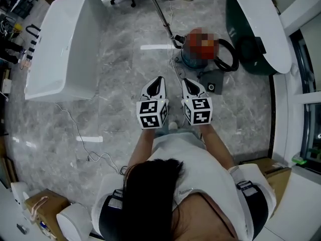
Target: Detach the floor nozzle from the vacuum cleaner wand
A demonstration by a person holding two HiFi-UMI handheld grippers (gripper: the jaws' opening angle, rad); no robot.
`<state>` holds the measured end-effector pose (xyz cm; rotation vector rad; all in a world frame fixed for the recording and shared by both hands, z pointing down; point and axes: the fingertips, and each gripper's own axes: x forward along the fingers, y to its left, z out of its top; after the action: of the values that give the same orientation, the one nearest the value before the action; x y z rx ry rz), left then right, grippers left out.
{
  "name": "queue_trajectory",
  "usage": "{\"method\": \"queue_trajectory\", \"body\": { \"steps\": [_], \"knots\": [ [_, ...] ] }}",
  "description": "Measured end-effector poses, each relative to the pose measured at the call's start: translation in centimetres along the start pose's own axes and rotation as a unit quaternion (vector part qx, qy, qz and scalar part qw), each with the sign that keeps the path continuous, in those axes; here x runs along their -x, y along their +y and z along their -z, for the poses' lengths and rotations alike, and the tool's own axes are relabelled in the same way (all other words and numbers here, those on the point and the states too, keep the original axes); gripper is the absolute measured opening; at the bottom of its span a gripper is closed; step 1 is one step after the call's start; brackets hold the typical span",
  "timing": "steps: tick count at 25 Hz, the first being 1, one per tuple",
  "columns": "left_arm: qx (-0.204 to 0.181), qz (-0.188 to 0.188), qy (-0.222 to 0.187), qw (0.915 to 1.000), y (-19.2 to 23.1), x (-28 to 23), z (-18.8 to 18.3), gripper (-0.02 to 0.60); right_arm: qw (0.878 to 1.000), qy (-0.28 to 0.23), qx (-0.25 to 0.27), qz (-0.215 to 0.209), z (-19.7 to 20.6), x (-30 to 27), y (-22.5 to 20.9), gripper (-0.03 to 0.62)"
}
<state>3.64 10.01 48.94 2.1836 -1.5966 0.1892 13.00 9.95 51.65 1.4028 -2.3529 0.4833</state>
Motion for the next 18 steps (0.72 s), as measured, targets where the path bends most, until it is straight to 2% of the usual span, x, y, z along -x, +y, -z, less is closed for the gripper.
{"method": "queue_trajectory", "body": {
  "steps": [4, 14, 18],
  "knots": [
    [0.009, -0.001, 0.000, 1.0000, 0.9, -1.3, -0.4, 0.008, 1.000, 0.002, -0.001, -0.014, -0.6, -1.1, 0.1, 0.015],
    [0.012, 0.007, 0.004, 0.9999, 2.9, -6.2, -3.0, 0.008, 1.000, 0.001, 0.014, -0.008, -3.7, -5.7, -1.2, 0.015],
    [0.012, 0.010, 0.005, 0.9999, 3.9, -8.1, -4.0, 0.008, 1.000, -0.008, 0.002, -0.003, -5.6, -8.0, -1.6, 0.015]
  ]
}}
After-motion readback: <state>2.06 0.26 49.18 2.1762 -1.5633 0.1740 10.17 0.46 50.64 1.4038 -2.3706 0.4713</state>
